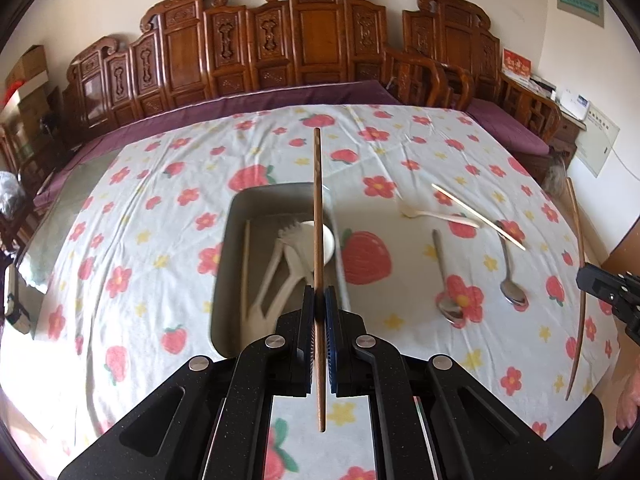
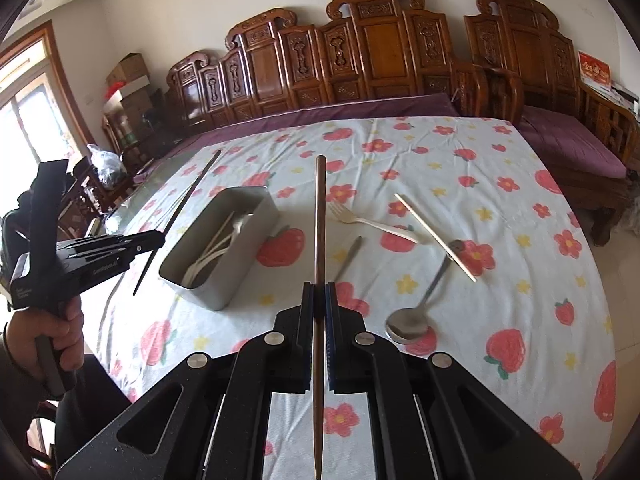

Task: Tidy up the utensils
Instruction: 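Lower the chopstick into the tray and open the left tool while the right tool carries its chopstick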

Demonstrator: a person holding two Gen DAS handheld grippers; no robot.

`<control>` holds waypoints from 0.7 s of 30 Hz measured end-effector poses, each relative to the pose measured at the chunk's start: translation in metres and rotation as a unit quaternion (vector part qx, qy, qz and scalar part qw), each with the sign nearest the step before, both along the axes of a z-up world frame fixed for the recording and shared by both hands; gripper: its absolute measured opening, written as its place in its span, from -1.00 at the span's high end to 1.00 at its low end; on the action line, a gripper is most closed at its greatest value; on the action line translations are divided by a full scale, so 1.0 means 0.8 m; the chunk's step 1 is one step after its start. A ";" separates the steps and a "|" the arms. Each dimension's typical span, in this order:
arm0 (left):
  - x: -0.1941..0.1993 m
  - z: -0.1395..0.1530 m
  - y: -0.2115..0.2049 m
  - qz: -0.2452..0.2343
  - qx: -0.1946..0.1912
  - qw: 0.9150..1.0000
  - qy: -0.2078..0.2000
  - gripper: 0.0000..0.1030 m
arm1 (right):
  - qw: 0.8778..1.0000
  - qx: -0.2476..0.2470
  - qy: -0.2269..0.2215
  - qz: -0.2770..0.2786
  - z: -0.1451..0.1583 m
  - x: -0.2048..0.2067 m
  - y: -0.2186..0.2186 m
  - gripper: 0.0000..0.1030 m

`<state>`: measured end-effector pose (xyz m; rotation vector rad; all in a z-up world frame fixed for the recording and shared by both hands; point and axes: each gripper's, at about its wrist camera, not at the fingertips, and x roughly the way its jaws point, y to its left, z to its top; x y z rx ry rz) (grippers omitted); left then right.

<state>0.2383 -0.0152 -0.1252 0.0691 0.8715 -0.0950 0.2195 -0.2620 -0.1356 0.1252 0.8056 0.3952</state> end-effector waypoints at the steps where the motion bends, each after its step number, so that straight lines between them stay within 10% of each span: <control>1: 0.002 0.000 0.007 0.002 -0.002 1.000 -0.001 0.92 | 1.000 0.000 -0.002 0.002 0.002 0.001 0.004 0.88; 21: 0.066 -0.056 0.077 0.046 -0.049 0.997 0.030 0.91 | 1.000 0.017 -0.001 0.008 0.030 0.046 0.093 0.88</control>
